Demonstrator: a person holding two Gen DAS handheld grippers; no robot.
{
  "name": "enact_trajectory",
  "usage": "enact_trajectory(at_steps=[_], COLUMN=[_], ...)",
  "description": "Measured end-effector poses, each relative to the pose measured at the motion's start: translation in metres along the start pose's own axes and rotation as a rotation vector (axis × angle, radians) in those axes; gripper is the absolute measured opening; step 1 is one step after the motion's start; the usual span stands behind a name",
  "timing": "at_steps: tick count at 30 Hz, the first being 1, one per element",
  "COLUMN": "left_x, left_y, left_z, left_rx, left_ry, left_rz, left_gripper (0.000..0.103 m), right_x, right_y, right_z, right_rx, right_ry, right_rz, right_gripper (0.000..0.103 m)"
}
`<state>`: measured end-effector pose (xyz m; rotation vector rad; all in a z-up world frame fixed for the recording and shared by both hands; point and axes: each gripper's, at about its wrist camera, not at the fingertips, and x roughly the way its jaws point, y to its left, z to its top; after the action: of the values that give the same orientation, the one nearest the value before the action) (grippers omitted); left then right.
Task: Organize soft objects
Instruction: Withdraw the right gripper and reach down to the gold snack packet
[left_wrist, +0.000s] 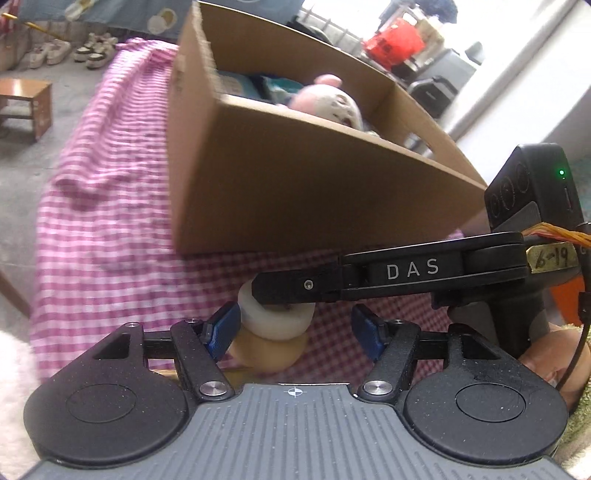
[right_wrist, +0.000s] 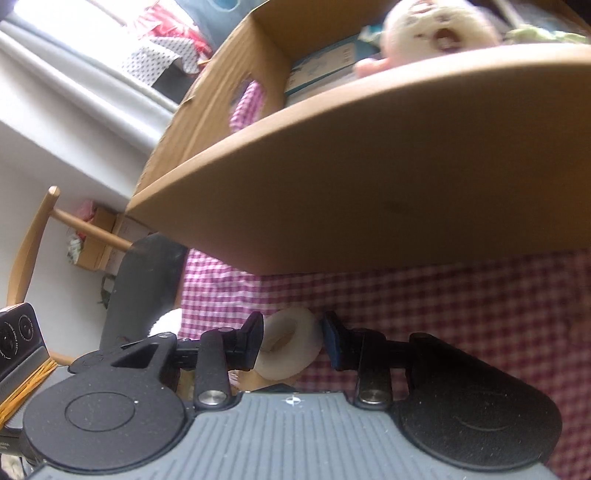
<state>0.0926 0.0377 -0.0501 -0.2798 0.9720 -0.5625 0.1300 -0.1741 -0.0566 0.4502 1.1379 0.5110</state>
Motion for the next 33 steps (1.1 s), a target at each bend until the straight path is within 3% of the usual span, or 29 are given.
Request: enact_trajectory(at_steps=[5, 12, 17, 21, 25, 29, 33], left_x=[0.022, 0.020, -0.010, -0.039, -0.061, -0.060, -0.051], left_y=[-0.024, -0.046, -0.047, -0.035, -0.018, -0.001, 0.006], left_z=[-0.001, -0.004, -0.003, -0.002, -0.003, -0.009, -0.013], left_rx=[0.054, 0.126, 0.151, 0.104, 0.078, 0.056, 0.026], left_ry=[0.028, 0.016, -0.040, -0.052, -0.037, 0.036, 0.083], left_rz=[-0.082, -0.099, -0.030, 0.032, 0.108, 0.193, 0.204], left_gripper=[0.071, 0.094, 0.097, 0.098, 0.099, 0.099, 0.098], right_x=[-0.029, -0.056, -0.074, -0.085, -0.072, -0.044, -0.018], right_y=[-0.027, -0.043, -0.046, -0.041, -0.019, -0.004, 0.007], right_z=[-0.013, -0.022, -0.023, -0.021, -0.015, -0.009, -0.008], right_rx=[0.045, 0.062, 0.062, 0.039, -0.022, -0.024, -0.033], right_ry=[-0.067, -0.148, -0.207, -0.208, -0.151, -0.006, 0.126], right_rz=[-0.056, -0.111, -0.105, -0.022, 0.083, 0.202, 0.191], right_gripper=[0.038, 0.043, 0.047, 0.048, 0.050, 0.054, 0.057])
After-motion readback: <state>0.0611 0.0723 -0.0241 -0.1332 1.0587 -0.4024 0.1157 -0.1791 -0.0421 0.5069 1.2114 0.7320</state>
